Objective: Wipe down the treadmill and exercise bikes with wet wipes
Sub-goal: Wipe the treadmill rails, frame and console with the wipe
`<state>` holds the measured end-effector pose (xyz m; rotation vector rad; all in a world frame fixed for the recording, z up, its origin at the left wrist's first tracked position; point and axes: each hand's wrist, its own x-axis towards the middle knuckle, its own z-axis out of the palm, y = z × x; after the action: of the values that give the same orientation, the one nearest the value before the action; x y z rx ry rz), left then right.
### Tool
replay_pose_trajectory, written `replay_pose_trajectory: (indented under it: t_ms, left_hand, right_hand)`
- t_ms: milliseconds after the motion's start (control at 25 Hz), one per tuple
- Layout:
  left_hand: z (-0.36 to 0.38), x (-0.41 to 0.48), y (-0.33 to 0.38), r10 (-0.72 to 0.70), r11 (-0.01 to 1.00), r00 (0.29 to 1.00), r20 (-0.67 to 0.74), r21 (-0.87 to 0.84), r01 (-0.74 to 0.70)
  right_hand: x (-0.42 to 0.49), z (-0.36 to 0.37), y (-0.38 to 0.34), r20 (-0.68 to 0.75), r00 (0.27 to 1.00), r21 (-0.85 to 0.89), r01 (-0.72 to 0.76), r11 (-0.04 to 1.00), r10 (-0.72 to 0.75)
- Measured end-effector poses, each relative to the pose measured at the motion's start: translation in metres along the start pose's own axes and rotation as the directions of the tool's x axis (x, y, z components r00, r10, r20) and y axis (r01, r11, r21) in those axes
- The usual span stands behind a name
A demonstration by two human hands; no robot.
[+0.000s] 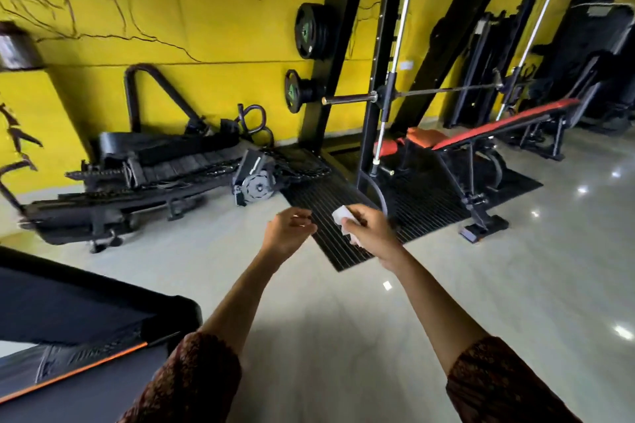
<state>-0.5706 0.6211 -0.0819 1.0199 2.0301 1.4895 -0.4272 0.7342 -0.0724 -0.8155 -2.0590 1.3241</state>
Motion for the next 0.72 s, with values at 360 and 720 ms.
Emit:
replay_pose_trajectory:
  t_ms: [360, 720]
  left_hand:
    - [-0.076, 0.244, -0.041, -0.033, 0.995, 0.962, -0.271, 0.085, 0.058]
    - [-0.174, 0.419, -0.128, -0.147, 0.977, 0.809, -0.570, 0.042, 0.208]
  right_hand:
    - [0.292, 0.088, -0.006, 0.205, 0.973, 0.087, 0.091, 0.992, -0.108]
    - [0.541, 0.251, -0.003, 0.520, 0.823, 0.121, 0.192, 0.974, -0.227]
